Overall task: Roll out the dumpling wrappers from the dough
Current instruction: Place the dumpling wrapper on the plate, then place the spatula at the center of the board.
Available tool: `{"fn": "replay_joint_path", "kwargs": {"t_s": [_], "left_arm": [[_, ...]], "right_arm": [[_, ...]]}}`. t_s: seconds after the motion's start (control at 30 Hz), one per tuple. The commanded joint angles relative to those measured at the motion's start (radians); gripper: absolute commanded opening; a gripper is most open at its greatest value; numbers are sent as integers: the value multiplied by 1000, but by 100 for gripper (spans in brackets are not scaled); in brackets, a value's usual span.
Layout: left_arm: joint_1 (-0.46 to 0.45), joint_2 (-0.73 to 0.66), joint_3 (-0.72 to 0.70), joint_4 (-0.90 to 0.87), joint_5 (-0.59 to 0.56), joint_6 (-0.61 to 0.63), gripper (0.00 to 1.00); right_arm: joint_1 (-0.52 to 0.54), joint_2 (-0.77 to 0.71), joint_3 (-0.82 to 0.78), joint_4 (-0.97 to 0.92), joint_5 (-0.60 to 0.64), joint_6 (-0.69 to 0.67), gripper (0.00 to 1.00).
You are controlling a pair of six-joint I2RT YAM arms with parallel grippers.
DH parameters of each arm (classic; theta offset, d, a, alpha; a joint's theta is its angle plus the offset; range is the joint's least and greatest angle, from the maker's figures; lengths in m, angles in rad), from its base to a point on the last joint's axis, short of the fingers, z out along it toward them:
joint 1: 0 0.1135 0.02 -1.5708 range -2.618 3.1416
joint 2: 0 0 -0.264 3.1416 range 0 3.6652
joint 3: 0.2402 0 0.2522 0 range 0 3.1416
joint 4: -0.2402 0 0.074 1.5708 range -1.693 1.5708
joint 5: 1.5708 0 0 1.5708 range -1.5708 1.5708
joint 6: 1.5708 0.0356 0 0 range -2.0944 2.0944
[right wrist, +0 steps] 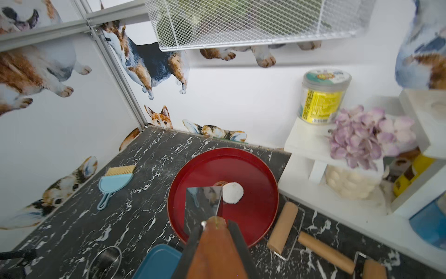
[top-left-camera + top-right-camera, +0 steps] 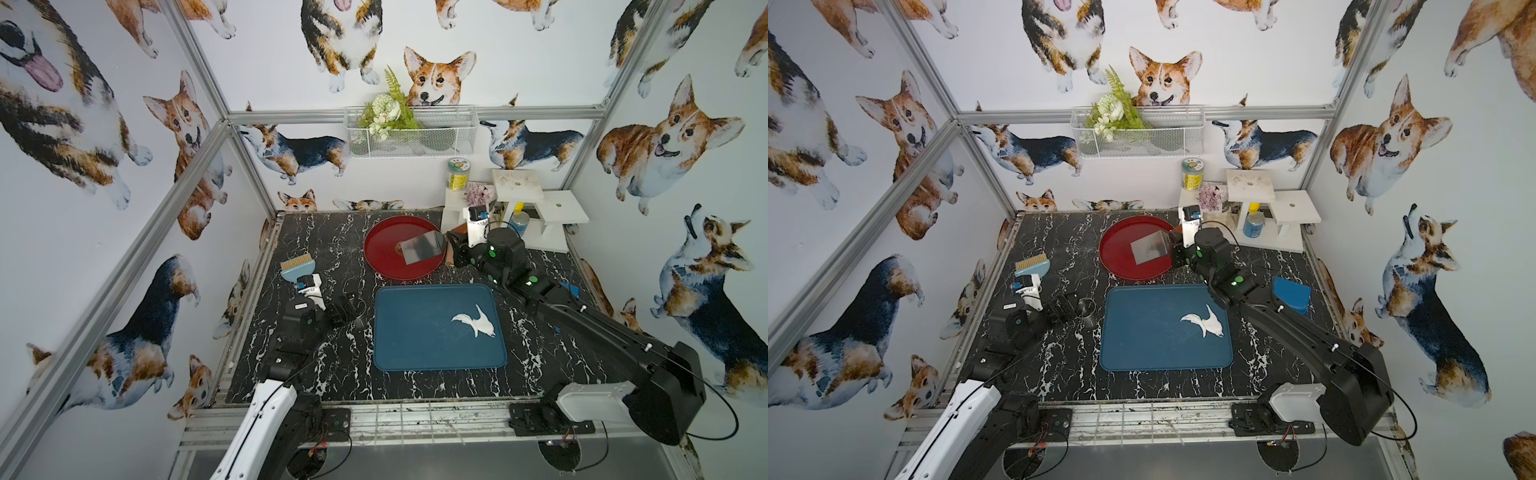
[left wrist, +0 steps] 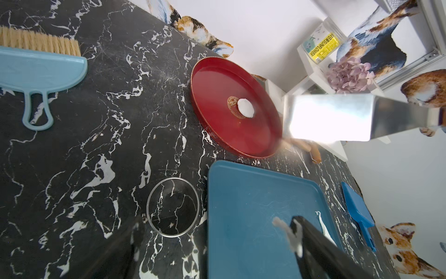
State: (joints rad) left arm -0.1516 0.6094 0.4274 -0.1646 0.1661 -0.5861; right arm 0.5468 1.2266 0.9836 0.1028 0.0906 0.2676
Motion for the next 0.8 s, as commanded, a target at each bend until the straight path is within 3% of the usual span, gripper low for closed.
{"fn": "replay_joint_path", "kwargs": {"t_s": [0.0, 0.4, 0.6, 0.77], "left_arm": [[2, -16, 2, 5, 24, 3, 100], [1, 2, 38, -42, 58, 17, 100], [1, 59, 54, -26, 82, 17, 100], [1, 119, 70, -21, 107, 23, 100]], "right_arm": [[-42, -84, -91, 89, -161, 192, 0], [-178, -331, -333, 7, -262, 334, 0], [-231, -336, -416, 31, -361, 386, 0], [-273, -328, -446, 43, -327, 434, 0]]}}
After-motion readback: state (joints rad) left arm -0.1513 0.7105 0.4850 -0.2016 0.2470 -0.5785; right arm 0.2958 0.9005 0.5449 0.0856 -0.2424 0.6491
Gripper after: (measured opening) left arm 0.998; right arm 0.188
